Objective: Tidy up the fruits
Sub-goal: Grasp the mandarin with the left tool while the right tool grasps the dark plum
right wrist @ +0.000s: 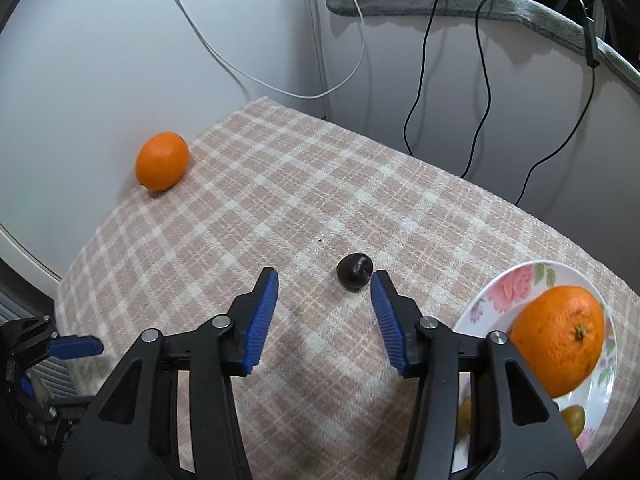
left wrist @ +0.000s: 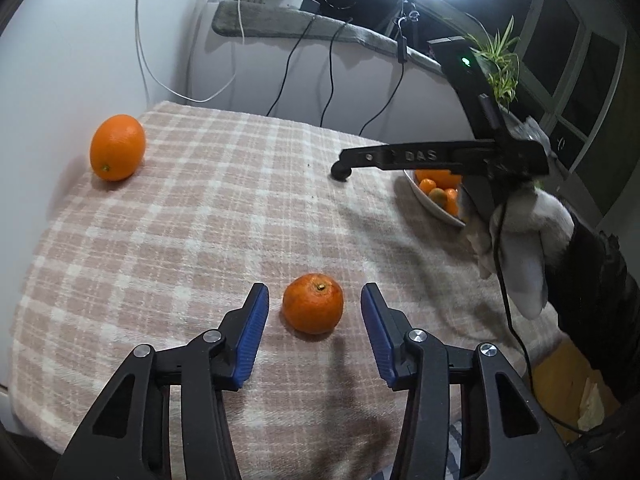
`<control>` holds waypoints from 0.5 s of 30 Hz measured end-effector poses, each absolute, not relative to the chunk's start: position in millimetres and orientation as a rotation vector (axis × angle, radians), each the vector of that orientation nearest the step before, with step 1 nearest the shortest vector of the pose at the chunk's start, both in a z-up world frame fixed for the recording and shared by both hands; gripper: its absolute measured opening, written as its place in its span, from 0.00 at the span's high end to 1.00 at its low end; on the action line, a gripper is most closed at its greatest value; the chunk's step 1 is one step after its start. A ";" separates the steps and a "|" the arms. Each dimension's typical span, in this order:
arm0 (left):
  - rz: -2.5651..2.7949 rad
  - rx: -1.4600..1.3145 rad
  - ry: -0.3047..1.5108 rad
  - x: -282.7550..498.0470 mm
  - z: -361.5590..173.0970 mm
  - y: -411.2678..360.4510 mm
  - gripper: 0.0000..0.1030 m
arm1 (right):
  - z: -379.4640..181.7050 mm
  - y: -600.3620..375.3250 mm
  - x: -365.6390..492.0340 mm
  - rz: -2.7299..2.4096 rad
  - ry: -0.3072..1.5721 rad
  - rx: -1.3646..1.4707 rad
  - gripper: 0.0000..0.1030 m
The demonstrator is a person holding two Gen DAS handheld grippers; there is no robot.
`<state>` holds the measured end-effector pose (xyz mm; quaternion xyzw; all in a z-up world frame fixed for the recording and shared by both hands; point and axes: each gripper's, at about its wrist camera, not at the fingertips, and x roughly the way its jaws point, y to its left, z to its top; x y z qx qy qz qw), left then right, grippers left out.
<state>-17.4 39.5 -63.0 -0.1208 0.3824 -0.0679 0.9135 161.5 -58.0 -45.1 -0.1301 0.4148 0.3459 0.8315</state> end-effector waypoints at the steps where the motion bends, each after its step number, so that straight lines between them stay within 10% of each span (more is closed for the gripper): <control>1: -0.137 -0.239 0.790 -17.0 -63.8 38.1 0.57 | -46.9 -56.0 162.6 0.729 0.883 -0.282 0.52; 15: -0.146 -0.221 0.819 -10.1 -72.9 34.9 0.64 | -63.8 -42.1 173.2 0.691 0.924 -0.320 0.59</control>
